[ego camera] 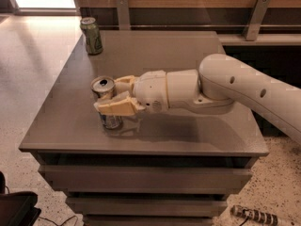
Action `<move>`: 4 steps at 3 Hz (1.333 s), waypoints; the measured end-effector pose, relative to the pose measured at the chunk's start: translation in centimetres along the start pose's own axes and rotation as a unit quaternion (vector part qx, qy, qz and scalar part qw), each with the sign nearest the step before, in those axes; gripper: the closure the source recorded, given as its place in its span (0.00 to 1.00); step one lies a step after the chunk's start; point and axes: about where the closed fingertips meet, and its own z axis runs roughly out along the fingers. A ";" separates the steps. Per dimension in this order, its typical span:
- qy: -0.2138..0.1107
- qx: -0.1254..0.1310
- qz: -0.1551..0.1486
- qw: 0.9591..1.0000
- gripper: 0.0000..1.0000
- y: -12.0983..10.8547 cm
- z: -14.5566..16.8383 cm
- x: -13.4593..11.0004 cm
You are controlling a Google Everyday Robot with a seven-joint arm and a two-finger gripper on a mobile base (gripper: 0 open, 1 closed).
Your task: Move redbull can near green can
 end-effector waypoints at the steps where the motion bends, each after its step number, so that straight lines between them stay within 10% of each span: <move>1: 0.002 0.000 0.001 1.000 1.00 -0.1 0.0 -0.2; 4: -0.006 0.082 0.035 0.996 1.00 -8.1 -4.3 -5.9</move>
Offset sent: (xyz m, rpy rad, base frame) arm 0.0465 -0.0285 0.0487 0.0199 0.0676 -0.1185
